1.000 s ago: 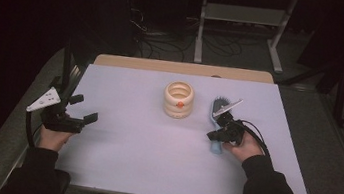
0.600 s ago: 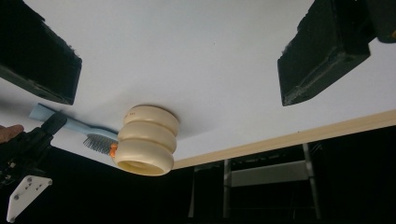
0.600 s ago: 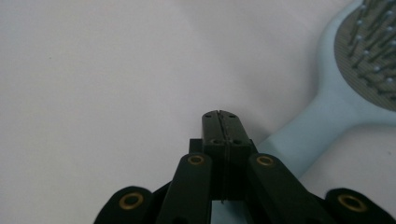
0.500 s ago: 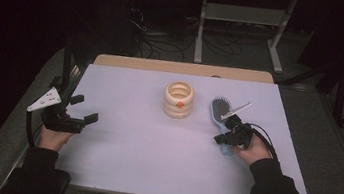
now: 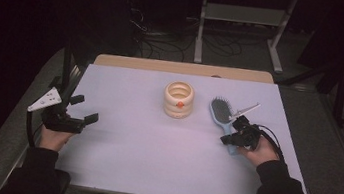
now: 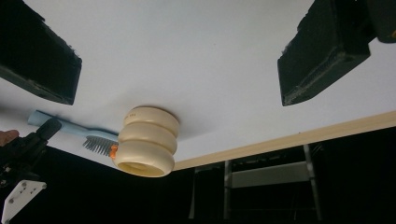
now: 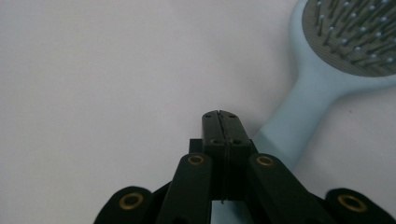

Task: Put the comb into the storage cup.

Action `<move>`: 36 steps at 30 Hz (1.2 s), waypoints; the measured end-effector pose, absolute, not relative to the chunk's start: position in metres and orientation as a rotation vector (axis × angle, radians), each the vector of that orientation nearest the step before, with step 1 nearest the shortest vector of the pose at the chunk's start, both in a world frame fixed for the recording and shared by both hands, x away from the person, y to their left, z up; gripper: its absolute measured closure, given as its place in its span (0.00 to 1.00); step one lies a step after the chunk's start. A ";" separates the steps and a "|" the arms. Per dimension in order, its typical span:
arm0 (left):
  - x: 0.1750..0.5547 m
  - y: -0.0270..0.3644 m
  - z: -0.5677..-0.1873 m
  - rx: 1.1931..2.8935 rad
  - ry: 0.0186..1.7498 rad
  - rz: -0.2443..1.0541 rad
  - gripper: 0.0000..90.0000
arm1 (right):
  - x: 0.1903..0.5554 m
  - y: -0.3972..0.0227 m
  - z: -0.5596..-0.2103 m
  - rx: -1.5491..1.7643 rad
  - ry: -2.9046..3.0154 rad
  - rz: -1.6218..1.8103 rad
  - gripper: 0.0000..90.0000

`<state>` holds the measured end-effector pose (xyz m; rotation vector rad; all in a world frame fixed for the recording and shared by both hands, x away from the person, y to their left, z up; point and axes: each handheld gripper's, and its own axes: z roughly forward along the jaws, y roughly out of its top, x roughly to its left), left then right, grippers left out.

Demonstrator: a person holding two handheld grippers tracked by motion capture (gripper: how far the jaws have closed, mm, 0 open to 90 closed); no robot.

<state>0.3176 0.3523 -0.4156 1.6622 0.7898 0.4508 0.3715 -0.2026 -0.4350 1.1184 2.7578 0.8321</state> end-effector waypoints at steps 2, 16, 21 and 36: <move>0.318 0.352 -0.416 1.664 0.790 0.450 0.00 | 0.371 -0.205 -0.435 1.129 2.755 0.826 0.99; 0.318 0.352 -0.416 1.669 0.789 0.450 0.00 | 0.369 -0.225 -0.436 1.164 2.729 0.810 0.99; 0.318 0.352 -0.416 1.670 0.789 0.449 0.00 | 0.368 -0.233 -0.435 1.195 2.710 0.813 0.99; 0.318 0.351 -0.416 1.675 0.791 0.449 0.00 | 0.366 -0.250 -0.429 1.232 2.664 0.828 0.98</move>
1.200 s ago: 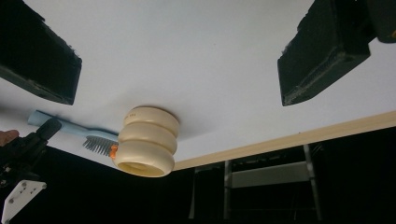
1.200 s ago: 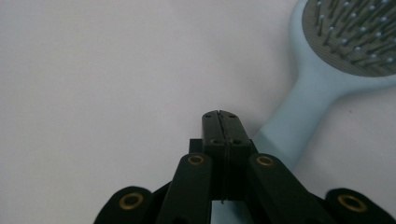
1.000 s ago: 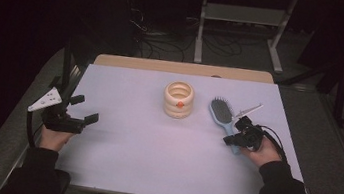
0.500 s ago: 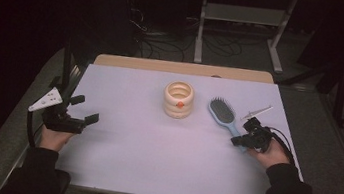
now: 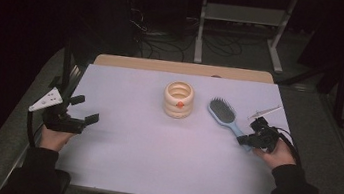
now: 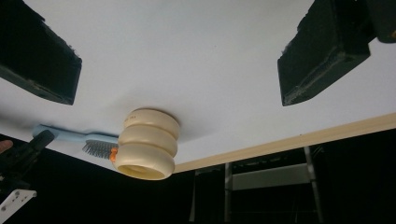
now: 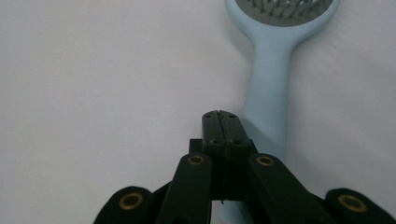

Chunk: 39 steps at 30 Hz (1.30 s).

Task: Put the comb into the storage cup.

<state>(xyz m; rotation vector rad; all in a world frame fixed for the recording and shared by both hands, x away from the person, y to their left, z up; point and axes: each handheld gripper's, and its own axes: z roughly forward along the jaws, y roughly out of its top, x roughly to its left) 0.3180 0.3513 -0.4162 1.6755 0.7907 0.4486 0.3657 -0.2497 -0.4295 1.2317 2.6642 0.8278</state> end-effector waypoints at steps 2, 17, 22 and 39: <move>0.318 0.351 -0.416 1.675 0.790 0.448 0.00 | 0.365 -0.251 -0.426 1.223 2.662 0.828 0.98; 0.318 0.351 -0.416 1.675 0.790 0.448 0.00 | 0.368 -0.262 -0.378 1.194 2.583 0.826 0.77; 0.318 0.350 -0.417 1.677 0.791 0.448 0.00 | 0.371 -0.262 -0.370 1.199 2.590 0.795 0.65; 0.319 0.350 -0.417 1.684 0.789 0.448 0.00 | 0.393 -0.250 -0.337 1.148 2.557 0.820 0.00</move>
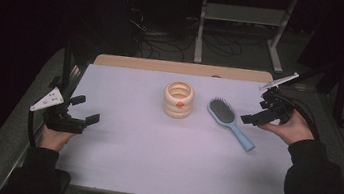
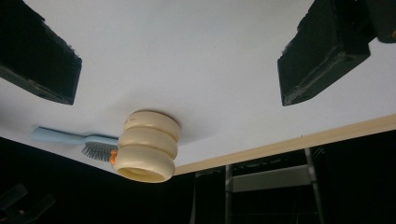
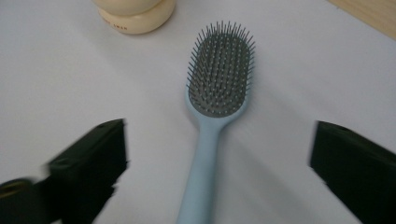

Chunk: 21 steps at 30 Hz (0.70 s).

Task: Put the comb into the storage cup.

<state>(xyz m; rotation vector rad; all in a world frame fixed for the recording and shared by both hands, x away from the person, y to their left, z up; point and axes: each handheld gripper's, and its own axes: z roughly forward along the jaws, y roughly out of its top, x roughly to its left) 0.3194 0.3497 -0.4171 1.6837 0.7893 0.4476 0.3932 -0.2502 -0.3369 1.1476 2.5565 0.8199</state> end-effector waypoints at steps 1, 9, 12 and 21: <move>0.319 0.350 -0.417 1.683 0.789 0.447 0.00 | 0.394 -0.249 -0.336 1.144 2.546 0.822 0.00; 0.320 0.350 -0.417 1.684 0.787 0.446 0.00 | 0.403 -0.242 -0.336 1.132 2.539 0.826 0.00; 0.320 0.349 -0.417 1.685 0.787 0.445 0.00 | 0.408 -0.240 -0.341 1.130 2.556 0.803 0.00; 0.320 0.349 -0.417 1.685 0.786 0.446 0.00 | 0.421 -0.238 -0.352 1.153 2.574 0.785 0.00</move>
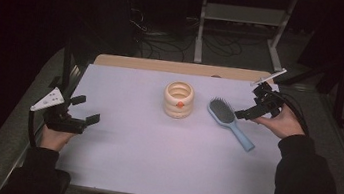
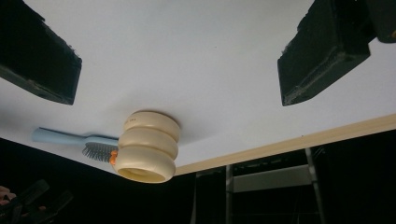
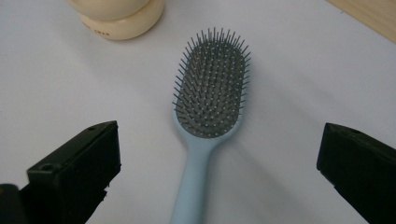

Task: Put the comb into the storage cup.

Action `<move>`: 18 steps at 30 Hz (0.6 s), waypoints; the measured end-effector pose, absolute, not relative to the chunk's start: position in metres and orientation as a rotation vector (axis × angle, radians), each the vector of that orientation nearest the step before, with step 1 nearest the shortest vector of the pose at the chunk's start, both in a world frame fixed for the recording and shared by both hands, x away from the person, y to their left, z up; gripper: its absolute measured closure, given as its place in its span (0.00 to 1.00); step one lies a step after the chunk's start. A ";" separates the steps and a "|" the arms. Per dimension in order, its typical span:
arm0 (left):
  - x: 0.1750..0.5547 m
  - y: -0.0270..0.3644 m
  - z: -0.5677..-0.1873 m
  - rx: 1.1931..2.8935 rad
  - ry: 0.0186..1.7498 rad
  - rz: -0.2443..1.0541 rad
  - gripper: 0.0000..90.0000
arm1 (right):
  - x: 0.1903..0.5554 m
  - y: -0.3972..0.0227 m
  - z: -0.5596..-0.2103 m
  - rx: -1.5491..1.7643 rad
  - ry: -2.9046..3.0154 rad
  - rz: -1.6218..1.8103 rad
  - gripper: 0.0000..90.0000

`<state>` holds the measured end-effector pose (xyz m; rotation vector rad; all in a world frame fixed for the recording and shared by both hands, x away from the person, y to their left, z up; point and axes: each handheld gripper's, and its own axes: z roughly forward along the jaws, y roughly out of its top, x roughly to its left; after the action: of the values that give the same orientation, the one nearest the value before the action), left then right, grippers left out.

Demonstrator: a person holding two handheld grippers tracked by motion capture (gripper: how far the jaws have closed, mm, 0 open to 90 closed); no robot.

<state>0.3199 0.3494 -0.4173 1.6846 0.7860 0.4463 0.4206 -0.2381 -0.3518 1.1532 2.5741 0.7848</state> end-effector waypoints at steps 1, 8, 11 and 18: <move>0.320 0.349 -0.417 1.684 0.786 0.446 0.00 | 0.422 -0.238 -0.353 1.157 2.575 0.783 0.00; 0.320 0.349 -0.417 1.684 0.785 0.447 0.00 | 0.429 -0.236 -0.362 1.163 2.588 0.750 0.00; 0.320 0.349 -0.418 1.686 0.785 0.446 0.00 | 0.431 -0.235 -0.367 1.164 2.587 0.748 0.00; 0.320 0.349 -0.417 1.685 0.784 0.445 0.00 | 0.436 -0.234 -0.384 1.183 2.602 0.714 0.00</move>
<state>0.3203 0.3492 -0.4175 1.6851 0.7840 0.4451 0.4364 -0.2338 -0.3843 1.1829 2.6022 0.7137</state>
